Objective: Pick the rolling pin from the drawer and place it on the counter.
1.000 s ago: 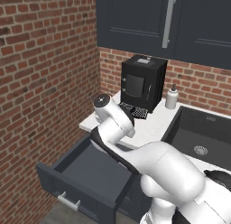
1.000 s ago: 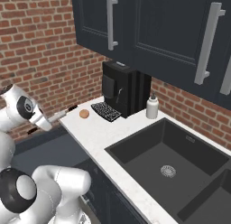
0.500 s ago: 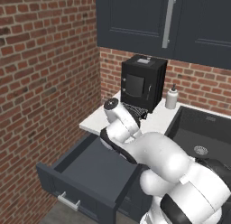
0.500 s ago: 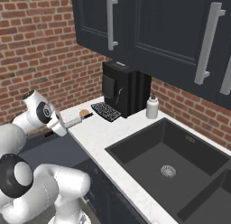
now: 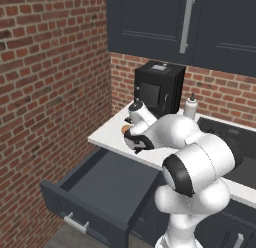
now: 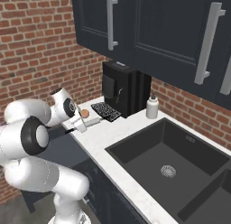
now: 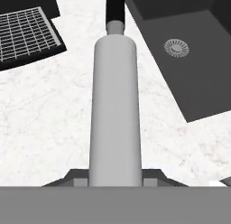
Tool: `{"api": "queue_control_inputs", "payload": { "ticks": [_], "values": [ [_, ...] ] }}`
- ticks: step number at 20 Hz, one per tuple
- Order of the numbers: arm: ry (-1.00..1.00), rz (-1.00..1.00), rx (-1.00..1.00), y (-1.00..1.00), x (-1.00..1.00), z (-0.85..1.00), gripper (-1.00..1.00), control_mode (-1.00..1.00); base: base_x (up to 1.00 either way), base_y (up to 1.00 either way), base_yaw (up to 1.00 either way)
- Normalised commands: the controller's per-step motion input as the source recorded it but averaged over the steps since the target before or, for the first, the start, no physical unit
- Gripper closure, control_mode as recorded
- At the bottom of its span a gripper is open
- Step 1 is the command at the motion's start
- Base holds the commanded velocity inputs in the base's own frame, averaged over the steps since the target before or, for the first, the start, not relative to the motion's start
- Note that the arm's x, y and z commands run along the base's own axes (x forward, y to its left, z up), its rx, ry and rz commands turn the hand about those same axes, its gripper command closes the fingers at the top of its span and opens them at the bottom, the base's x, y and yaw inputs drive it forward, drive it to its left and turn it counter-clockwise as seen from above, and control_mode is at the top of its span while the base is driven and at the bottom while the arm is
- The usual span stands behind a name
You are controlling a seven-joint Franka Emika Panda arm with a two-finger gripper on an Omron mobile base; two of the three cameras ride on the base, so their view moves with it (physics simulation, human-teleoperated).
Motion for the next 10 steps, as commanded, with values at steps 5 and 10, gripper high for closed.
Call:
{"api": "queue_control_inputs", "payload": {
  "ticks": [5,10],
  "values": [
    [0.03,-0.01,0.00,-0.17,0.28,-0.48,1.00,-1.00,0.00,0.00,0.00],
    [0.03,0.00,0.00,-0.24,0.25,-0.55,1.00,-1.00,0.00,0.00,0.00]
  ]
}}
